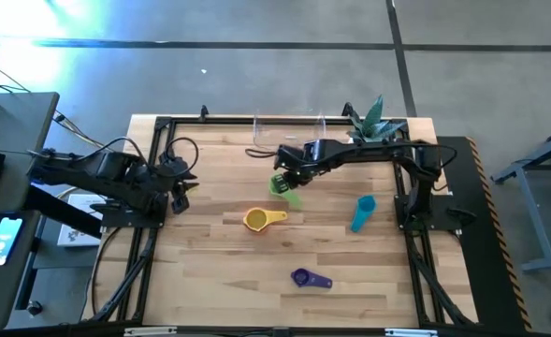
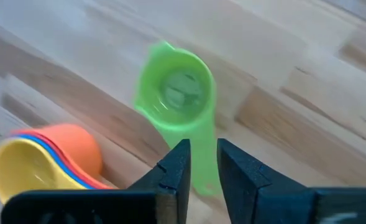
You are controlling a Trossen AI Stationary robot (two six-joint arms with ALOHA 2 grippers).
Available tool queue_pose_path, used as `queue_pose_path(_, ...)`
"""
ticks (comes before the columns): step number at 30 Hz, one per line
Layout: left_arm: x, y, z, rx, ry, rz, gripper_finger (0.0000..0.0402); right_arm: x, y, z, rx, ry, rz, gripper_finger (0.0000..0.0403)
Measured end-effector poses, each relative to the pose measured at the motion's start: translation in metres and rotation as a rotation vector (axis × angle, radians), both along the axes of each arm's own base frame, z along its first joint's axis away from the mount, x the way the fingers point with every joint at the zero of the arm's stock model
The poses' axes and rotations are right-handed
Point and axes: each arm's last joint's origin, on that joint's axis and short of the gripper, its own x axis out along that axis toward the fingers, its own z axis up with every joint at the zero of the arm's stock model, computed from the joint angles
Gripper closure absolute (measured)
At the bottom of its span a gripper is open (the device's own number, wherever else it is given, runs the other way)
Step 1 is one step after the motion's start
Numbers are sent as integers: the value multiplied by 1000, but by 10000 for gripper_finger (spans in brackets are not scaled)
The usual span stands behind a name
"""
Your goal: Nest measuring cups in basket
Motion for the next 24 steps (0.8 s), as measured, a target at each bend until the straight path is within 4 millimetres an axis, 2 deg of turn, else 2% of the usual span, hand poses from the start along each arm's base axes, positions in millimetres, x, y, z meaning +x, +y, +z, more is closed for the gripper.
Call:
queue_pose_path(5,1,2,0,28,20,-12,312,7,-4,3,-15,-84,-13,304)
queue_pose_path(10,1,6,0,59,17,37,312,8,-10,0,-57,-75,-40,280)
queue_pose_path(24,1,16,1,58,0,151,312,17,-15,-37,-80,26,13,277)
